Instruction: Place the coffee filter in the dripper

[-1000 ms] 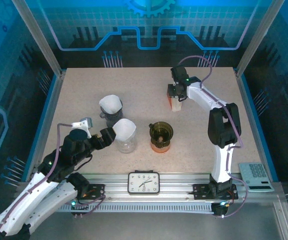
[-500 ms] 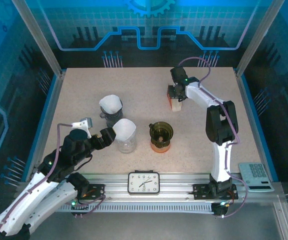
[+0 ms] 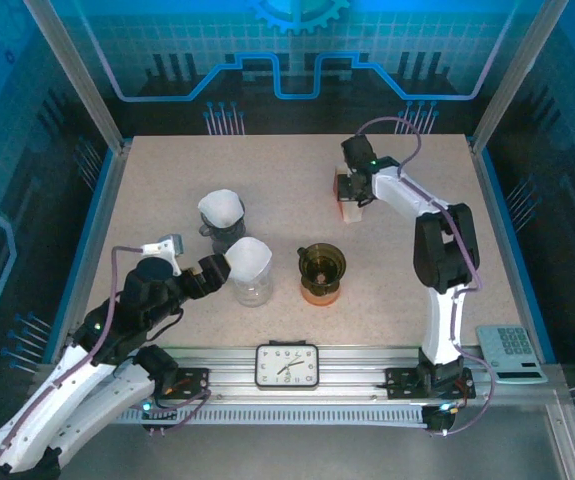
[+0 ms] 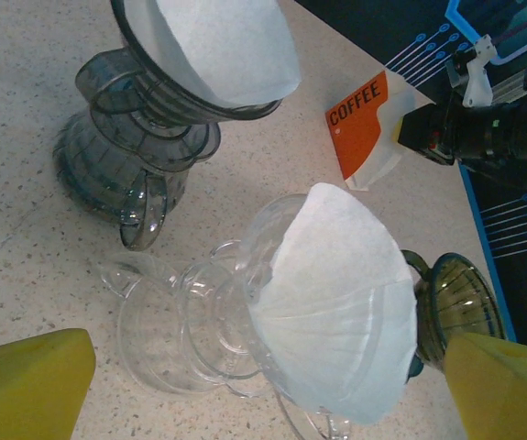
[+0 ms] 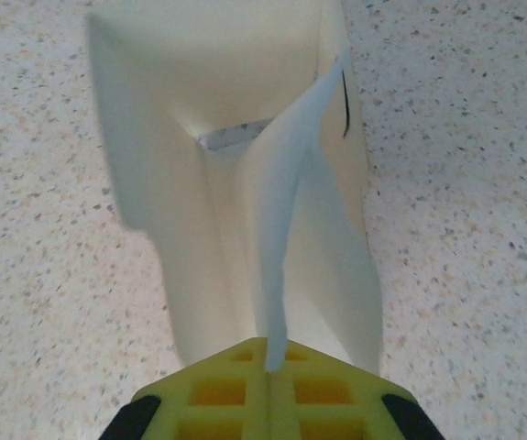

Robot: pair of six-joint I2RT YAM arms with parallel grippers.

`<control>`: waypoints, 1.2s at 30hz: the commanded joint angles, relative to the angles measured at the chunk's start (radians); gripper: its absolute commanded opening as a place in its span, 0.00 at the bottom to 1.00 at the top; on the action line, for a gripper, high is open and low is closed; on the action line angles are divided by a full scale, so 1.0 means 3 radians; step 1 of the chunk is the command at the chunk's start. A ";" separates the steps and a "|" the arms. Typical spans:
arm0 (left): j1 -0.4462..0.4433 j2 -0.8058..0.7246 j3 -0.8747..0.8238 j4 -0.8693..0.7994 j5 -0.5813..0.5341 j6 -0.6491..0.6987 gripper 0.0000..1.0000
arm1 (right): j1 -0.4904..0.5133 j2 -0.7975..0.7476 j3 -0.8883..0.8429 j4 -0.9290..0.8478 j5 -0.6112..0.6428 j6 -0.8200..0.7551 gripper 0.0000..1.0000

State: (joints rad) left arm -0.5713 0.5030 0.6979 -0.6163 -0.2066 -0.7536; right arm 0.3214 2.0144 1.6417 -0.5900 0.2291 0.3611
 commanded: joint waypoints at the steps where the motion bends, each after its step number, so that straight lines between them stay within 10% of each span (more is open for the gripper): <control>1: 0.0027 -0.0016 0.0137 -0.0034 0.0078 0.0125 0.99 | 0.0053 -0.0449 -0.0203 0.0042 0.0072 -0.0022 0.00; 20: 0.0026 0.0170 0.0331 0.0053 0.0406 0.0428 0.99 | 0.0629 -0.2763 -0.1046 -0.0985 -0.0031 0.0016 0.00; 36: 0.0020 0.0537 0.0348 0.0203 0.0991 0.0549 0.99 | 0.1396 -0.2236 0.0044 -0.2648 -0.0589 0.0019 0.00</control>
State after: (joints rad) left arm -0.5713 0.6678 0.7776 -0.5911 0.0330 -0.6201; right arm 0.7147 1.2945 1.6054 -1.2533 0.0834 0.3653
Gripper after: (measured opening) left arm 0.990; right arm 0.060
